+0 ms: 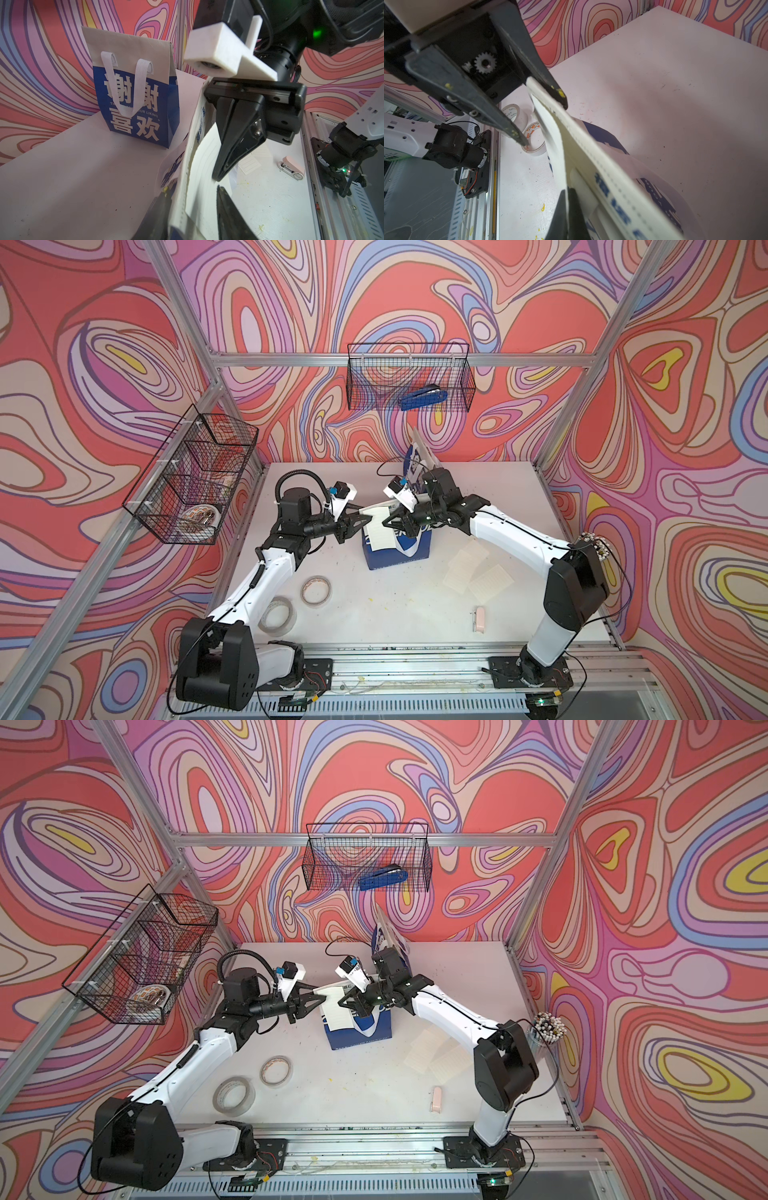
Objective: Staple the receipts to the bags
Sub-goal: Hold the receipt from the takeout bag.
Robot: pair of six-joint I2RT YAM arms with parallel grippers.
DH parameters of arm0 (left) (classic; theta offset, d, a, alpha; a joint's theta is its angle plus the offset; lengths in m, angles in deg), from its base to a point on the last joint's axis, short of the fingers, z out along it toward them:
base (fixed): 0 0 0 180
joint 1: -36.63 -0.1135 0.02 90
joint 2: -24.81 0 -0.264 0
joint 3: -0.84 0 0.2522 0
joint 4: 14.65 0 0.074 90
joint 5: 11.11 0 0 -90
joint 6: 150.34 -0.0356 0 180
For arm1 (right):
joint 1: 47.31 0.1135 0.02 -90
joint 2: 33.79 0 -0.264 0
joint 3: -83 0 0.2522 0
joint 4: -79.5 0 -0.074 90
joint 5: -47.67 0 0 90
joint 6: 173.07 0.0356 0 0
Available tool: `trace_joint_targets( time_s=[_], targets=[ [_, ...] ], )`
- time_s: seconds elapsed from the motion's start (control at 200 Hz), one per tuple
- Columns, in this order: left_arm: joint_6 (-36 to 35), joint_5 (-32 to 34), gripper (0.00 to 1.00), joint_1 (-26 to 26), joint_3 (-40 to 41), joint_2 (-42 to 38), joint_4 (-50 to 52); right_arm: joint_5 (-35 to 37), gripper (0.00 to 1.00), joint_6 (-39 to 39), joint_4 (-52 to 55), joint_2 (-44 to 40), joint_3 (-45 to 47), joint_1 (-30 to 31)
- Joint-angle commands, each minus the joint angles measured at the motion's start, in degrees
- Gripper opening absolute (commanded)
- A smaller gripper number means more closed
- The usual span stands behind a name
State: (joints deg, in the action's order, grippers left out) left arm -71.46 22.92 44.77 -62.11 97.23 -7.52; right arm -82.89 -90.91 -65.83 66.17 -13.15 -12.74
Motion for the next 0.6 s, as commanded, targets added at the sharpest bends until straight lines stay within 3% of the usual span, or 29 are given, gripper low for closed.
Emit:
trace_joint_targets(
  time_s=[0.0,0.125,0.205,0.32,0.476,0.591],
  targets=[
    [0.4,-2.7,0.38,-0.5,-1.6,1.1,-3.2,-0.8,0.00,0.6,-1.3,0.0,-0.3,-0.4],
    [-0.2,-3.5,0.32,-0.5,-2.2,2.1,-2.2,-0.7,0.00,0.7,-1.5,-0.1,-0.3,-0.4],
    [-0.9,-4.0,0.22,-0.5,-2.4,2.3,-1.7,-0.7,0.00,0.8,-1.6,0.0,-0.3,-0.5],
    [-1.3,-4.2,0.01,-0.5,-2.8,2.4,-1.2,-0.7,0.00,0.9,-1.5,0.1,-0.1,-0.5],
    [-1.2,-3.9,0.00,-0.5,-2.6,2.2,-1.9,0.3,0.00,1.0,-1.2,0.0,0.2,-0.5],
    [-0.6,-3.6,0.00,-0.5,-2.4,1.9,-2.2,4.9,0.31,4.3,-1.8,-2.3,2.0,-0.5]
  ],
)
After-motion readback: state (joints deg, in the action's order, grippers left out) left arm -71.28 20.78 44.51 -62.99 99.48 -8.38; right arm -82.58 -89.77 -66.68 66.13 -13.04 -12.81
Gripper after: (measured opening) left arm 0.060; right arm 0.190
